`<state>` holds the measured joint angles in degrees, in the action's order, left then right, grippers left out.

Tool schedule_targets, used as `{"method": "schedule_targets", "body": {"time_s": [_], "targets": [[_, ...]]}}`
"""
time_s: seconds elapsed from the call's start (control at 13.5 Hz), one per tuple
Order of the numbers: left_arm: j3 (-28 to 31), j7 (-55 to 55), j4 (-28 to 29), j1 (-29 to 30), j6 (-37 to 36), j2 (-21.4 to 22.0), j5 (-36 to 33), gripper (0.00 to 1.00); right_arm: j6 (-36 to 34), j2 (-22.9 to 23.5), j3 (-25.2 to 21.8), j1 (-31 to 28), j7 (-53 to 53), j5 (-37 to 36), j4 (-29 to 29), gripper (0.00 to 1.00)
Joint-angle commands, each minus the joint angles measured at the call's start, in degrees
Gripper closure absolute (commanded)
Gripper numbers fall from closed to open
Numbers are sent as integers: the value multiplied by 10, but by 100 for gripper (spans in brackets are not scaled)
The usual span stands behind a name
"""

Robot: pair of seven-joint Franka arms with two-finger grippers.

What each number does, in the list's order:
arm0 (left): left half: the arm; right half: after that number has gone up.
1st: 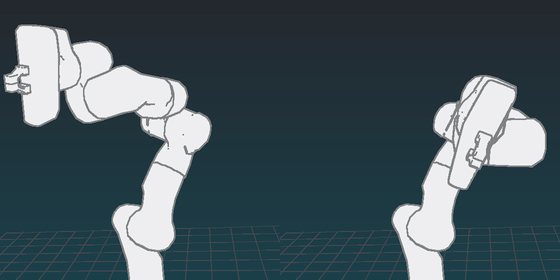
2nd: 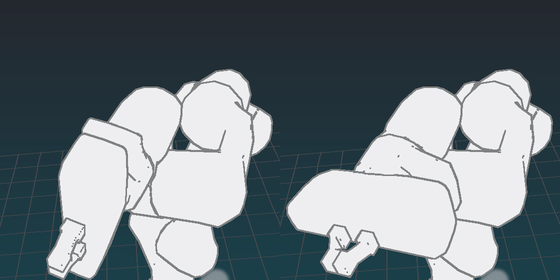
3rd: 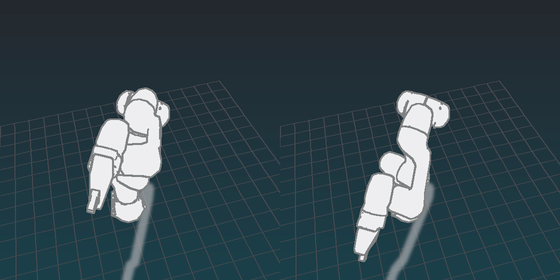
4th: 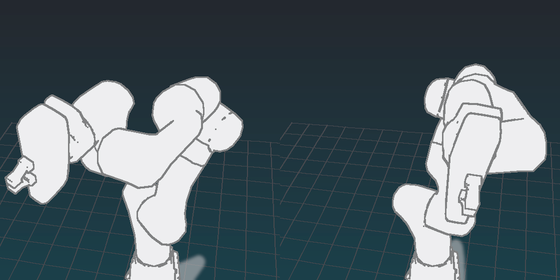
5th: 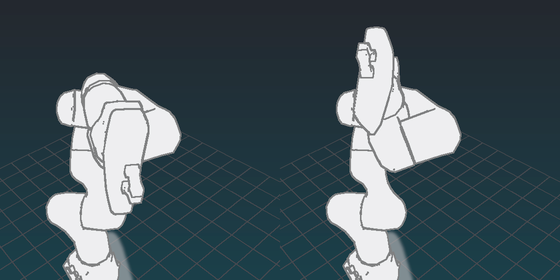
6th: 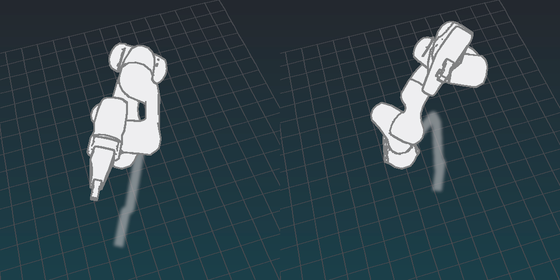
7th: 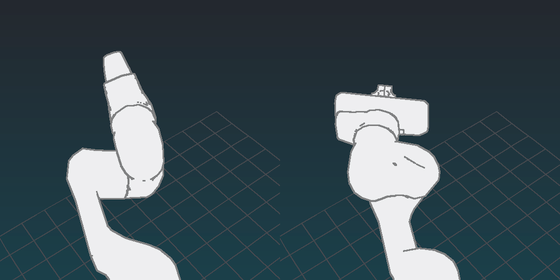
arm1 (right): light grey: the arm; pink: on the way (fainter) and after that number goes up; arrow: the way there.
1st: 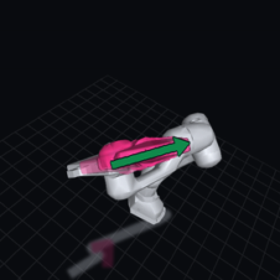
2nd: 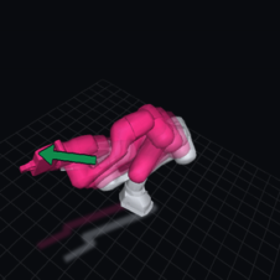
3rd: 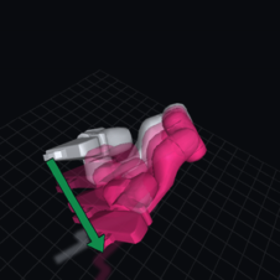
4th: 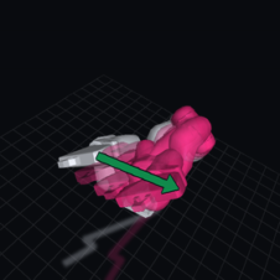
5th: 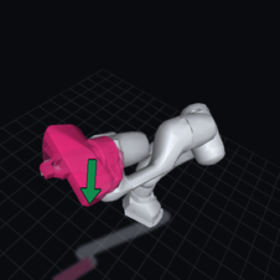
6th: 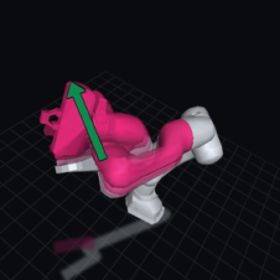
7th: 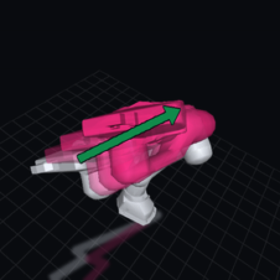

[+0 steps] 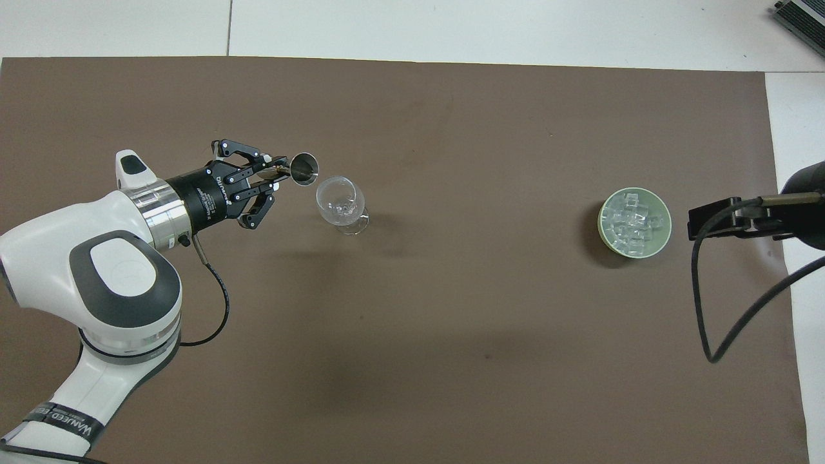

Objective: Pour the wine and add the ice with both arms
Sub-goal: 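Tilt the jigger over the clear glass with the left gripper to pour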

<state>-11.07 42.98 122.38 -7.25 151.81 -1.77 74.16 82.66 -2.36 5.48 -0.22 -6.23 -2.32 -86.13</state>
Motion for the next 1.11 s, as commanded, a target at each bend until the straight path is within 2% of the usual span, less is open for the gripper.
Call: {"method": "schedule_targets", "body": {"time_s": [0.0,1.04], "targets": [[8,-30,25,-23,38,25,13,100,7,-13,1,-7,15,14,-16,0],[9,-102,30,-40,62,34,11,100,7,-13,1,-7,15,14,-17,0]]}}
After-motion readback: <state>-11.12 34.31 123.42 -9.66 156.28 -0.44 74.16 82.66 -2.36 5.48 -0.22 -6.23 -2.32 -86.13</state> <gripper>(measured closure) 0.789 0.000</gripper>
